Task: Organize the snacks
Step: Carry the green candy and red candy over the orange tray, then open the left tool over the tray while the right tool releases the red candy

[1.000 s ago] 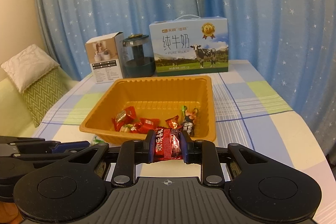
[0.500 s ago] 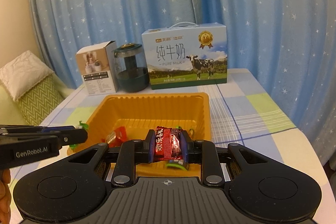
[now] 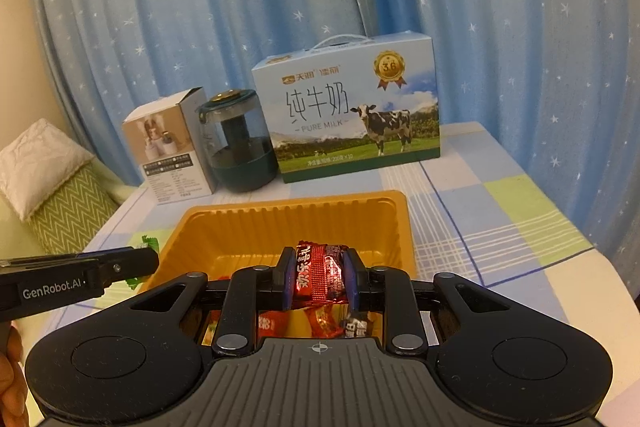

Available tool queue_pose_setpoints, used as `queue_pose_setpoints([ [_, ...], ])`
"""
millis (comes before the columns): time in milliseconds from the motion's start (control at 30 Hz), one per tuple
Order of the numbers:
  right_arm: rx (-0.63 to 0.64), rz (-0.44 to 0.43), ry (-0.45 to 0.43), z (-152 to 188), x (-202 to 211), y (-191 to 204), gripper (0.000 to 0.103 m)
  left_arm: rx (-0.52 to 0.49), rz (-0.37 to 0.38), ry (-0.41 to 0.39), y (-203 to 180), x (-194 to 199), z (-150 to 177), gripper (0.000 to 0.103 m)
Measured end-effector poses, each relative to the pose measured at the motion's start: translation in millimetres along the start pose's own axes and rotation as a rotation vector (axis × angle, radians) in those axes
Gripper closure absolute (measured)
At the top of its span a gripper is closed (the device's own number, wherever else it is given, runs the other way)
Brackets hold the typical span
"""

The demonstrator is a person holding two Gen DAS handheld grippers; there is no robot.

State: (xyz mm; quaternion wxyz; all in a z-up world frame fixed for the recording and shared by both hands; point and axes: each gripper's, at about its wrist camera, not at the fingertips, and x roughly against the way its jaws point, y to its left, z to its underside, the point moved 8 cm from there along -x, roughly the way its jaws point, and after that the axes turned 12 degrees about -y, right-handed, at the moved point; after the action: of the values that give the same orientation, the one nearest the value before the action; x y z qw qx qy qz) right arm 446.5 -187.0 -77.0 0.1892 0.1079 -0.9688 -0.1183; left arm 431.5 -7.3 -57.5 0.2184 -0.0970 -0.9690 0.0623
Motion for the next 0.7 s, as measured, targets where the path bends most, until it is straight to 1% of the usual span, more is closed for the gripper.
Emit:
queue_pose_setpoints([
  [300, -0.015, -0.006, 0.033, 5, -26, -2, 0.078, -0.003, -0.009, 0.032, 6, -24, 6, 0.085],
  [500, -0.017, -0.003, 0.048, 9, -37, 0, 0.078, -0.005, -0.008, 0.049, 8, -30, 13, 0.085],
  [600, -0.018, -0.004, 0.051, 11, -38, 2, 0.078, -0.002, 0.0, 0.047, 8, -30, 13, 0.085],
  [700, -0.02, -0.003, 0.052, 11, -38, 2, 0.078, 0.001, 0.024, 0.048, 5, -30, 12, 0.085],
])
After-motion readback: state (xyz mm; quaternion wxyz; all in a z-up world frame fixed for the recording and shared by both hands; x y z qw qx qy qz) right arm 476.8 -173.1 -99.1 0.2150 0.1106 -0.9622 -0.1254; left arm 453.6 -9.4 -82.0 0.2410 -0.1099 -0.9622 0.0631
